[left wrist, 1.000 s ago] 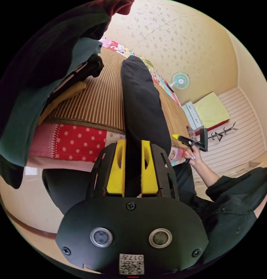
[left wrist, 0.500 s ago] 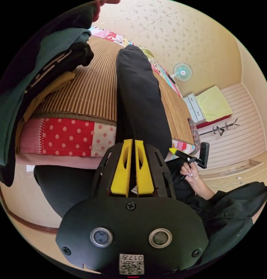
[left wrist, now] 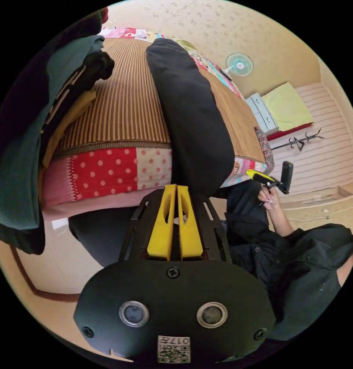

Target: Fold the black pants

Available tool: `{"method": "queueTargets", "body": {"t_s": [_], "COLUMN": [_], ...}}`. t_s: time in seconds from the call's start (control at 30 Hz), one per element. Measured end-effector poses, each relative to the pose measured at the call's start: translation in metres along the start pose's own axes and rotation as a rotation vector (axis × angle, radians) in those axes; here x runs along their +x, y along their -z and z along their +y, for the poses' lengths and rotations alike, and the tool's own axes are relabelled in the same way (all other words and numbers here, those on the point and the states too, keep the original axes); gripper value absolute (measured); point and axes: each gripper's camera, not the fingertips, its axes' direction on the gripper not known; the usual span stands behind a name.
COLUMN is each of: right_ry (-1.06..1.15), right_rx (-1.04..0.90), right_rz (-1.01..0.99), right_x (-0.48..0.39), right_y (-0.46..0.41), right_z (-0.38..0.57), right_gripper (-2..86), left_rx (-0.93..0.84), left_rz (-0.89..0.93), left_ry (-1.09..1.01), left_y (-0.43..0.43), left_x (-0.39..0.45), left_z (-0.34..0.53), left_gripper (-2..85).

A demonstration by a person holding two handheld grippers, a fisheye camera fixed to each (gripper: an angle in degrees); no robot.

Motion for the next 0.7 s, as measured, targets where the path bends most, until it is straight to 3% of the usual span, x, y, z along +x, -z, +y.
{"method": "queueTargets", "body": {"t_s": [0.17,0.5,0.7], "right_ry": [0.019,0.068,0.017], "right_rx": [0.017,-0.026,-0.008], "right_rz": [0.005,0.166,0.126], "right_x": [-0.004,-0.029,-0.029], "right_y": [-0.007,-0.036,-0.031], "right_z": [-0.047,-0.088,-0.088], "right_gripper": [7.3,6.9,7.7], "left_rx": [0.091,0.053,0.056], "left_rz": [0.084,-0.023,0.006], "left_ry": [0.074,0.094,0.101], "left_y": [-0.003,-0.032,-0.036], "left_x": [-0.001,0.004,0.003], "left_z": [-0.003,-0.033,-0.028], "left_gripper": [11.2,9.4,7.8]}}
